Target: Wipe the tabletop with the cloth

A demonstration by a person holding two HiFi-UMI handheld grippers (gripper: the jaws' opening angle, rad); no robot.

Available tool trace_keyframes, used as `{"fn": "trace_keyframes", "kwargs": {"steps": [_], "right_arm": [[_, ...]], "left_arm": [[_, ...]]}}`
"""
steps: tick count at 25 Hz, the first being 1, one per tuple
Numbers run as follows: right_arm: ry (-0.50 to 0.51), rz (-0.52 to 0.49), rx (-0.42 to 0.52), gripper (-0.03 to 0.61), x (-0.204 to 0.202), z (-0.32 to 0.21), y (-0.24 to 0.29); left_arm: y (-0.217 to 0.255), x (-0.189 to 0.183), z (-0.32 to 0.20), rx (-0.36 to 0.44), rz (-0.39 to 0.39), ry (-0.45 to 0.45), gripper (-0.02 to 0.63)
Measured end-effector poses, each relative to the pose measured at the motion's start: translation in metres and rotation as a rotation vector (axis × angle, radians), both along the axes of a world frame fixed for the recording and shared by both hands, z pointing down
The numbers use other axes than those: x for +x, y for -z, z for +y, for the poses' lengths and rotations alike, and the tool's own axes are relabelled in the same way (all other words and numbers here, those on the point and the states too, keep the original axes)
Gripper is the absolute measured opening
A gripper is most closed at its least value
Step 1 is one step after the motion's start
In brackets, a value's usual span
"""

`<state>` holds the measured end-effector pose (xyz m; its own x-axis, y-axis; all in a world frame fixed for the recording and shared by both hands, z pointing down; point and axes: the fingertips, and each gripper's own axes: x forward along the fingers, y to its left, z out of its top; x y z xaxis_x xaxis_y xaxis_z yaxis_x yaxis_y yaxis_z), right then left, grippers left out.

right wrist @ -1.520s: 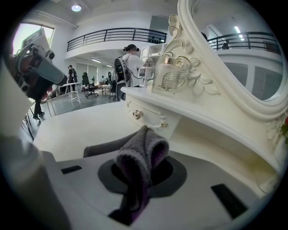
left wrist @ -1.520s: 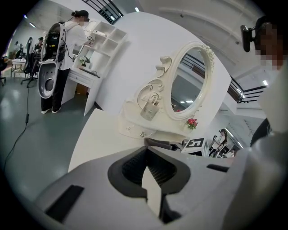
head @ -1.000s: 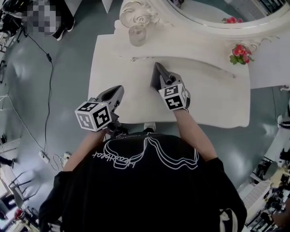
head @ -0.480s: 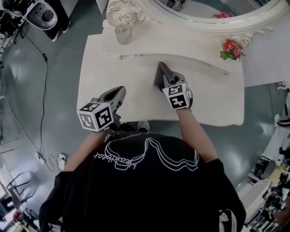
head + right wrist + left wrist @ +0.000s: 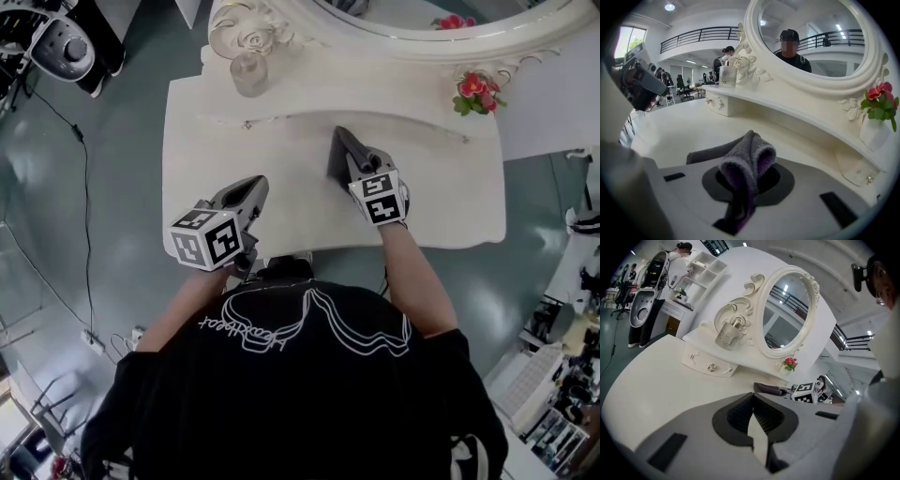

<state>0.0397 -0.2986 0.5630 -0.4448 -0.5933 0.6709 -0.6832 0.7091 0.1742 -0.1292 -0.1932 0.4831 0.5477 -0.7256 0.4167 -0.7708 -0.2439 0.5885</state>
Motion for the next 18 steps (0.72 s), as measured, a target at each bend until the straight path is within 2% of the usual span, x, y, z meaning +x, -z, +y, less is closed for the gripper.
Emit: {"fn": "trace_keyframes", "kwargs": {"steps": [4, 9, 14, 18], "right_arm": [[-0.016, 0.014, 0.025, 0.054, 0.002, -0.001, -0.002], [-0.032, -0.020, 0.023, 0.054, 0.007, -0.004, -0.001], [-0.053, -0.012, 0.035, 0.054, 0.030, -0.007, -0.001], [-0.047, -0.023, 0.026, 0.054, 0.048, -0.010, -0.002]], "left_arm": [[-0.007, -0.006, -0.006, -0.017, 0.003, -0.024, 0.005], [-0.010, -0.008, -0.011, -0.028, -0.012, -0.046, 0.005], [-0.003, 0.003, -0.016, -0.013, -0.034, -0.056, 0.005], [0.001, 0.020, -0.021, -0.001, -0.053, -0.030, 0.005]]}}
